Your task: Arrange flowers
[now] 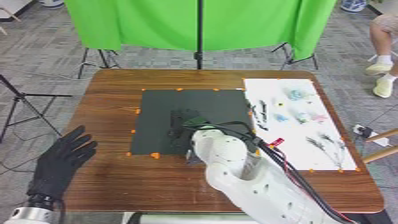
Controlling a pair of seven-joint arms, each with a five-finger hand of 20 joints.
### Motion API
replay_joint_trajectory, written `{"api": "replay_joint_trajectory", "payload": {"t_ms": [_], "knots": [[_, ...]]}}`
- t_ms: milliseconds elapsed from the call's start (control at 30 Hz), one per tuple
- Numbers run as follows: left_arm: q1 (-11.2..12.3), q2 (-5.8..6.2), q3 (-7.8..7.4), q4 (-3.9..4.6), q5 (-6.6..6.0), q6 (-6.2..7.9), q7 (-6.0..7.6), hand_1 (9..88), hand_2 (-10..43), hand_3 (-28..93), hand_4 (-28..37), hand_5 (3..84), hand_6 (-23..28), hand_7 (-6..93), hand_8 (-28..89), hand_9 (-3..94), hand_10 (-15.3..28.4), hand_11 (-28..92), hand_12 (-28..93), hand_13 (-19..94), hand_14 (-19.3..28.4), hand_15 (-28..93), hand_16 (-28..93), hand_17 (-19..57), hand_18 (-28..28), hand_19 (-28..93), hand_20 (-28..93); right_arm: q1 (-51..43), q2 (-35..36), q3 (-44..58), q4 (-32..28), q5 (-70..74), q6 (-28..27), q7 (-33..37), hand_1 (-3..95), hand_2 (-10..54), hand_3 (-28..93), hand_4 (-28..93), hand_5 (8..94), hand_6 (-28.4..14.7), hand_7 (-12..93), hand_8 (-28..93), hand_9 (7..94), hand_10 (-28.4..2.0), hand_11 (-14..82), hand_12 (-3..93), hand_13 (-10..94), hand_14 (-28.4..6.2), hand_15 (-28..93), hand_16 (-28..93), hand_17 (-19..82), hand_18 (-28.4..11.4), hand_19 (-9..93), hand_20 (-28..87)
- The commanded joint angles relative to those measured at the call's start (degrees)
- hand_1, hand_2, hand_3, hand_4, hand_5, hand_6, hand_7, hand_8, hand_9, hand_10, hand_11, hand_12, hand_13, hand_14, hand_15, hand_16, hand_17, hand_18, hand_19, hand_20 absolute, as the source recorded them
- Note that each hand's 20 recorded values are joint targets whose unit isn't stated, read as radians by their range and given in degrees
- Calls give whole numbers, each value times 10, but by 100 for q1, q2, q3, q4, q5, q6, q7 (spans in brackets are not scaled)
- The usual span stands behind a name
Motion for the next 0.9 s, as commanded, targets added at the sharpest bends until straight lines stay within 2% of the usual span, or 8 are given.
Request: {"api": "replay_joint_trajectory", "payload": {"t_ms": [33, 433, 500, 900], "knots": [[-192, 106, 113, 78, 44, -147, -230, 235, -11, 691, -272, 321, 36, 202, -92, 287, 121, 249, 173, 241, 140, 389, 10, -80, 209, 498, 105, -38, -235, -54, 90, 103, 197, -75, 397, -91, 876, -136, 767, -22, 563, 217, 922, -62, 657, 434, 879, -63, 828, 395, 582, -203, 932, 681], [-357, 143, 246, 137, 53, -228, -294, 234, -11, 691, -273, 321, 36, 202, -92, 287, 121, 248, 173, 242, 139, 390, 10, -81, 210, 499, 106, -148, -213, -232, 120, 412, 538, -427, 404, -82, 865, -143, 760, -23, 561, 216, 916, -64, 654, 433, 874, -66, 826, 397, 573, -204, 932, 679], [-445, 173, 291, 175, 47, -243, -315, 234, -11, 691, -273, 320, 35, 202, -92, 287, 120, 248, 173, 242, 139, 390, 10, -80, 210, 498, 106, -125, -205, -268, 215, 324, 694, -598, 406, -80, 862, -146, 760, -24, 561, 215, 914, -65, 654, 433, 873, -67, 826, 397, 571, -203, 932, 678], [-760, 271, 490, 288, 63, -355, -318, 234, -9, 690, -273, 319, 35, 202, -92, 287, 120, 246, 174, 242, 139, 390, 9, -81, 210, 498, 106, 366, -261, -661, 637, 467, 1190, -453, 411, -76, 855, -152, 756, -24, 560, 211, 910, -66, 653, 432, 870, -68, 825, 396, 565, -204, 932, 674]]}}
